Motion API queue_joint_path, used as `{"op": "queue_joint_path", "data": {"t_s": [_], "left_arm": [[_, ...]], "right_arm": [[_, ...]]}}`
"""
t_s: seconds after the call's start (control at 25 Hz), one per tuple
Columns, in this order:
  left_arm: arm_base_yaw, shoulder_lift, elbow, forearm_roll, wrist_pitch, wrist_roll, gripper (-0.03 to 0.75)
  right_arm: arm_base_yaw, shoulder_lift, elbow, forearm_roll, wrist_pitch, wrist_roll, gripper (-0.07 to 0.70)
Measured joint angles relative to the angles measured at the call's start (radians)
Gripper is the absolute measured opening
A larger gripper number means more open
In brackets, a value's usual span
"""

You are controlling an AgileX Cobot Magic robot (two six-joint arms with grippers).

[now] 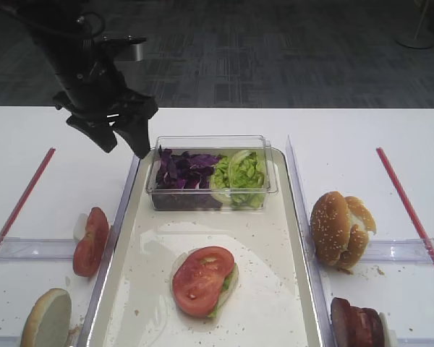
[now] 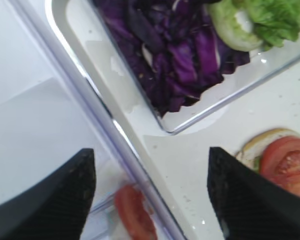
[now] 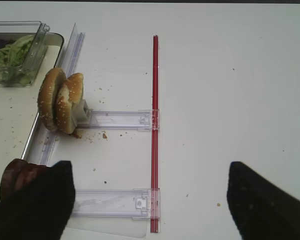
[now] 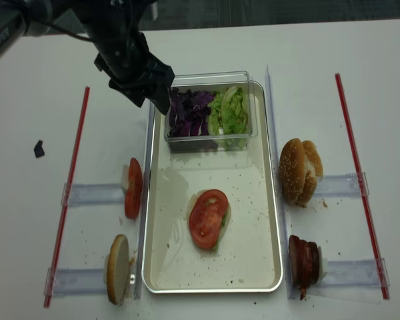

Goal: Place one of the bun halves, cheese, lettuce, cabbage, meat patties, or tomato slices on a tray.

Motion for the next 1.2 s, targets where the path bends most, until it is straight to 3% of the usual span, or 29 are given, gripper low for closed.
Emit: {"op": "queue_joint_path", "data": {"t_s": [0.48, 1.0, 1.2], "left_arm": [[0.0, 0.0, -0.002, 0.298, 0.002, -0.103, 0.44], [0.0, 0.0, -0.002, 0.331, 0.004, -0.162, 0.44], [0.01, 0.0, -0.002, 0.424, 0.004, -0.264, 0.44]], "right_arm": [[0.0, 0.0, 0.0, 0.0, 0.0, 0.0, 0.633], [0.0, 0.0, 0.0, 0.0, 0.0, 0.0, 0.633], [0.0, 0.0, 0.0, 0.0, 0.0, 0.0, 0.633]]}}
